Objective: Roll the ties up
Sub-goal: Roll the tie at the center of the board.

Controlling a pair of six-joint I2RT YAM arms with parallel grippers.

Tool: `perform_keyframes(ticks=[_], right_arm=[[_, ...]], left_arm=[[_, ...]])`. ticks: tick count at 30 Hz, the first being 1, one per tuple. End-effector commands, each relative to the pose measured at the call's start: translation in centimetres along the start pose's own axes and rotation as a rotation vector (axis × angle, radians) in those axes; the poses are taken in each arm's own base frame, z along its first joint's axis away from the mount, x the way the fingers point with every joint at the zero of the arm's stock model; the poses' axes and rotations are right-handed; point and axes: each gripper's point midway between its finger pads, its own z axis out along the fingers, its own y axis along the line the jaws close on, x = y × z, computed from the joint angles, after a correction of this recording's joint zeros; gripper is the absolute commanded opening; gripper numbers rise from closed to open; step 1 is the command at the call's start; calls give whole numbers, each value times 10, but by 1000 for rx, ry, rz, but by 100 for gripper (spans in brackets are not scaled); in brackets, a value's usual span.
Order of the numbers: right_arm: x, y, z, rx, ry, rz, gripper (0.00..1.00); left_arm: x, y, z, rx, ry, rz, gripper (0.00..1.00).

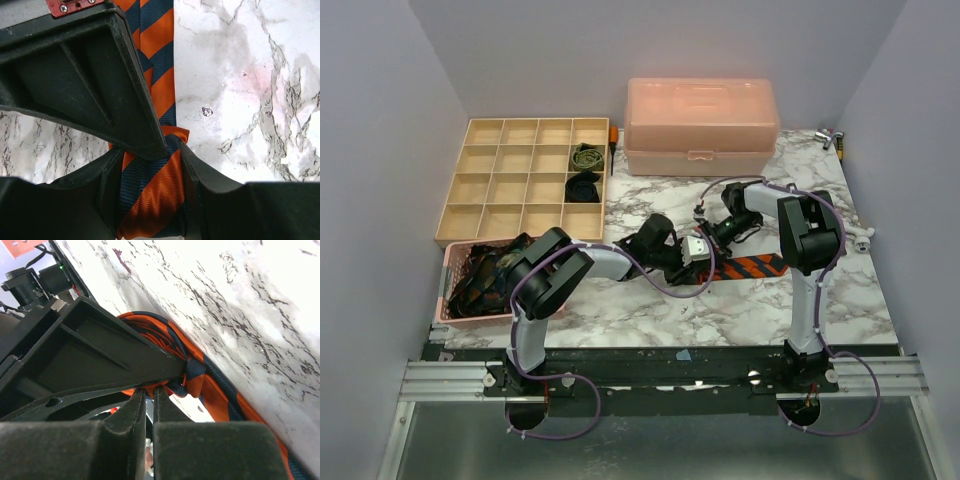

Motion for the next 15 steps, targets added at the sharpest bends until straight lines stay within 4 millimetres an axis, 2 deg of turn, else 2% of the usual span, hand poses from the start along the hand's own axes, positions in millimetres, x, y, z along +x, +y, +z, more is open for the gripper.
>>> perform_keyframes(ticks=[1,5,8,12,15], right_arm=[[6,-69,19,238,64,-28,0],[9,-93,18,348,72,-11,0],[8,-109,13,424,63,9,0],[5,-121,9,482,58,32,0],[0,-124,9,497,52,42,0]], left_arm=[[40,-10,-1,27,116,-78,35],[29,-8,-7,37,72,-83,55],[14,1,-16,17,0,-72,67],[-3,7,-25,1,-80,-22,73],[-8,8,-23,1,-99,1,73]])
